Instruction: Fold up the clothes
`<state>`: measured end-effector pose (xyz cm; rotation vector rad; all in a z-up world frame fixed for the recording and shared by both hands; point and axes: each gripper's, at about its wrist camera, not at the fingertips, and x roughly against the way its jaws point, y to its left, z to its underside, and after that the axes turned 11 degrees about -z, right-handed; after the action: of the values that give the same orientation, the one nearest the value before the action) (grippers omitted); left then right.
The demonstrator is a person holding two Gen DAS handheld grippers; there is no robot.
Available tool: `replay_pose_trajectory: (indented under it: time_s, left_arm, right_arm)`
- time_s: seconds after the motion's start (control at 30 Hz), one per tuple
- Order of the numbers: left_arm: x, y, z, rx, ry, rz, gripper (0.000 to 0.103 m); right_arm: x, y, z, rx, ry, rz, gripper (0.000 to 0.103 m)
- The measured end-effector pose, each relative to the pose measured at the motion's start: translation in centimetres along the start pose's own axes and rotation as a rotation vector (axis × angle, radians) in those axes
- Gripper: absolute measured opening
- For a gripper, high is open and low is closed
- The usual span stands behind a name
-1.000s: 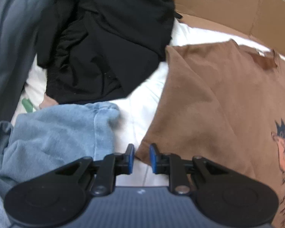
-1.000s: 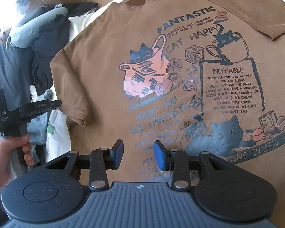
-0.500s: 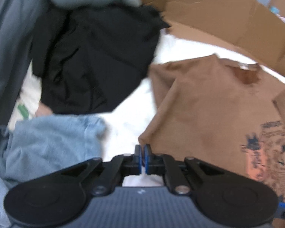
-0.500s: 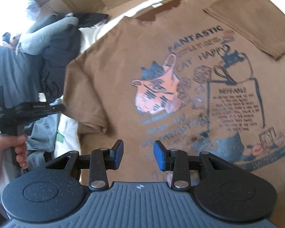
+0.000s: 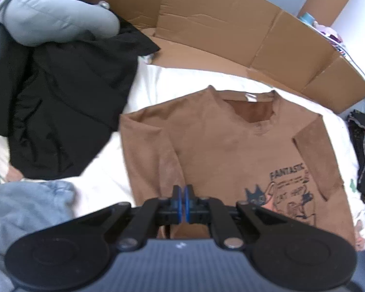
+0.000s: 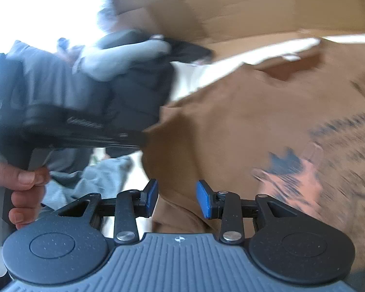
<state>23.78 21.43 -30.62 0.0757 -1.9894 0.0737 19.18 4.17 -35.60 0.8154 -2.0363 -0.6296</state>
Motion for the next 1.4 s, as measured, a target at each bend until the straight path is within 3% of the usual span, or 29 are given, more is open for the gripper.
replay_pose_trajectory:
  time_s: [0.33, 0.43, 0.5, 0.57, 0.6, 0.83, 0.93, 1.1, 1.2, 1.3, 1.4]
  left_arm:
    - [-0.9, -1.4, -1.1, 0.05, 0.042, 0.112, 0.003]
    - [-1.1, -2.1, -1.5, 0.046, 0.042, 0.142, 0.004]
    - [-1.0, -2.2, -2.0, 0.022, 0.025, 0.132, 0.007]
    - [-1.0, -2.2, -2.6, 0.001, 0.004, 0.121, 0.011]
    - [-0.9, -2.1, -2.9, -0.01, -0.006, 0.116, 0.011]
    - [-3.8, 0.7, -6.0, -0.051, -0.045, -0.112, 0.02]
    - [-5.6, 2.6, -7.2, -0.011, -0.031, -0.168, 0.02]
    - [-7.4, 4.0, -9.1, 0.011, -0.026, -0.206, 0.02]
    - [-7.9, 4.1, -9.9, 0.03, -0.015, -0.185, 0.021]
    - [-8.6, 3.5, -10.5, 0.008, 0.009, -0.167, 0.034]
    - [-9.7, 2.7, -10.7, -0.034, 0.042, -0.173, 0.037]
  right_arm:
    - [-3.0, -1.2, -1.3, -0.035, -0.049, -0.07, 0.046]
    - [-3.9, -2.1, -1.8, -0.05, -0.063, -0.053, 0.046]
    - [-4.5, -3.0, -2.2, -0.066, -0.074, -0.036, 0.041]
    - [-5.0, -3.9, -2.5, -0.068, -0.069, -0.001, 0.007]
    - [-5.1, -4.4, -2.6, -0.066, -0.066, 0.016, 0.004]
    - [-4.6, -7.6, -3.0, -0.121, -0.081, 0.056, 0.002]
    - [-4.5, -8.5, -2.8, -0.124, -0.086, 0.057, 0.001]
    - [-4.1, -9.4, -1.8, -0.145, -0.102, 0.065, 0.001]
    - [-3.9, -9.3, -1.2, -0.15, -0.11, 0.061, 0.001]
    - [-3.8, -9.0, -0.8, -0.15, -0.11, 0.062, 0.001]
    - [-3.8, -9.1, -0.7, -0.156, -0.108, 0.063, 0.001]
